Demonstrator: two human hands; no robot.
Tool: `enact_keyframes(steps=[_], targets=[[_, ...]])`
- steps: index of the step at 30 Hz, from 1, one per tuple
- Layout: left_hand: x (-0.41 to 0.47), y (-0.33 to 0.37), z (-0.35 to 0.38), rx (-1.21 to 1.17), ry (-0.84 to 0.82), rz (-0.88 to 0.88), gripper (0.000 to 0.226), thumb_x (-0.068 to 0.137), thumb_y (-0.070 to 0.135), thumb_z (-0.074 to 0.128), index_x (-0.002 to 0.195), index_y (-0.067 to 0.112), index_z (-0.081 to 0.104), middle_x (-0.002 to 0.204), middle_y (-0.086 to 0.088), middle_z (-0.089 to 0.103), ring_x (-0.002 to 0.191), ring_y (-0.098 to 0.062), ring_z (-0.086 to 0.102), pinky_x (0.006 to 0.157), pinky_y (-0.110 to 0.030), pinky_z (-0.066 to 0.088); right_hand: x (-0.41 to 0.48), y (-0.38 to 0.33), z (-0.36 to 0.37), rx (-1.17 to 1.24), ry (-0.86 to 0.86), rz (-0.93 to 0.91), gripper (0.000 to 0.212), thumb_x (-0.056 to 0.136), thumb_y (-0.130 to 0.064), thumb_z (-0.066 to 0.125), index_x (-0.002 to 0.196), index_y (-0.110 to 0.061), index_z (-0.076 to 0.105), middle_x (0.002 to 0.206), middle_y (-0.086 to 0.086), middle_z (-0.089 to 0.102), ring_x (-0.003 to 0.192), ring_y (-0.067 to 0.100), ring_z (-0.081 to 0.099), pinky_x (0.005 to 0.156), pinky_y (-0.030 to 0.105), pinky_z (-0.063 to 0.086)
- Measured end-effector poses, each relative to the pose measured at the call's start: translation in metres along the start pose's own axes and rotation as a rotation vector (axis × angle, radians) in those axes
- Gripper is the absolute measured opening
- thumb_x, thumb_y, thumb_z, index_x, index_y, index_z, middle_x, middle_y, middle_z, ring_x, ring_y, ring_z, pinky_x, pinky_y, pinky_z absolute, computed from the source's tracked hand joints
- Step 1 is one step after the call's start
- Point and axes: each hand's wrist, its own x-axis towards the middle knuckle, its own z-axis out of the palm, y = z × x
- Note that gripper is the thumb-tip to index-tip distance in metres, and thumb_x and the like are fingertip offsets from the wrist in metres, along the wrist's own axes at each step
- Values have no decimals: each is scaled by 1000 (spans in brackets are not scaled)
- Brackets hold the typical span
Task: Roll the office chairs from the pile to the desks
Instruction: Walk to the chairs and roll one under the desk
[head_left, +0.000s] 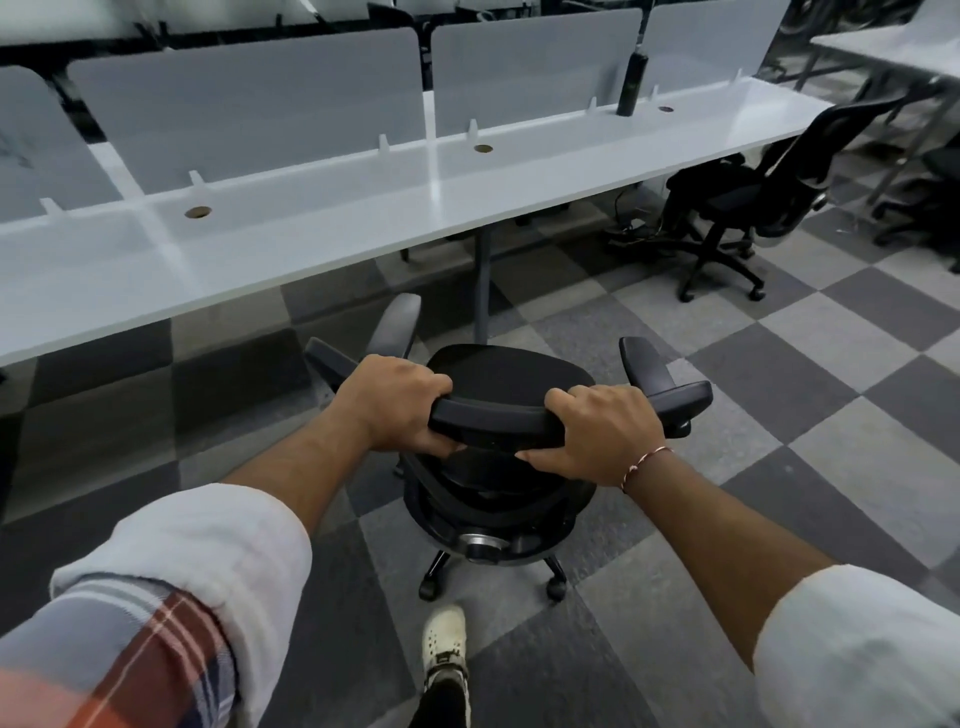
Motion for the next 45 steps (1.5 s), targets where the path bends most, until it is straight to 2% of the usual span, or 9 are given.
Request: enact_keyframes(steps=[10,13,19,22,27,30,33,37,45], targets=[[160,-47,32,-16,-8,112,56,65,84,46,74,29,55,66,11,61,64,-11,61,55,-27,42,85,100,49,-5,-34,110,60,66,-76,68,70,-19,52,53,-4,51,43,21,52,46,24,31],[208,-58,40,5,-8,160,55,67,83,48,75,30,53,68,10,61,64,-13,62,55,-27,42,106,130,65,-10,-47,145,59,68,-77,65,71,-19,51,55,-4,51,45,21,53,45,26,39],[307,-74,56,-32,-11,209,53,68,82,51,73,30,47,66,10,59,63,-14,61,55,-28,37,151,200,95,-20,-45,209,59,66,-74,68,70,-18,51,55,-3,52,46,23,54,45,29,42],[352,-74,65,-31,4,213,56,68,84,48,75,29,52,66,9,60,63,-15,62,56,-27,36,168,239,108,-28,-51,213,59,67,-76,66,71,-18,52,56,-2,53,47,24,55,46,32,45],[423,-49,71,-32,37,212,57,72,83,52,74,27,44,66,7,59,63,-18,63,55,-28,30,185,324,127,-25,-68,174,59,69,-77,61,73,-19,53,60,-3,56,50,23,55,48,32,44],[453,-22,76,-34,66,166,60,72,85,51,76,26,45,71,6,64,68,-20,66,57,-29,29,188,375,131,-40,-108,138,59,66,-77,65,72,-19,57,60,-3,56,50,23,54,48,27,37],[493,8,75,-34,53,157,61,73,86,48,82,25,49,77,6,67,72,-19,65,60,-30,33,191,435,132,-50,-133,86,59,64,-75,68,71,-18,58,57,-4,54,46,21,51,49,24,28],[513,-10,78,-26,-32,200,65,73,89,40,93,30,60,87,10,68,80,-15,67,64,-30,44,194,482,141,-20,-158,21,63,65,-82,52,73,-20,60,60,-4,56,49,20,53,48,25,30],[559,16,91,-38,17,75,76,64,92,25,82,29,62,71,10,66,66,-14,65,56,-28,39,207,567,161,-5,-172,-78,62,65,-84,50,73,-22,56,61,-8,55,51,18,53,51,24,27]])
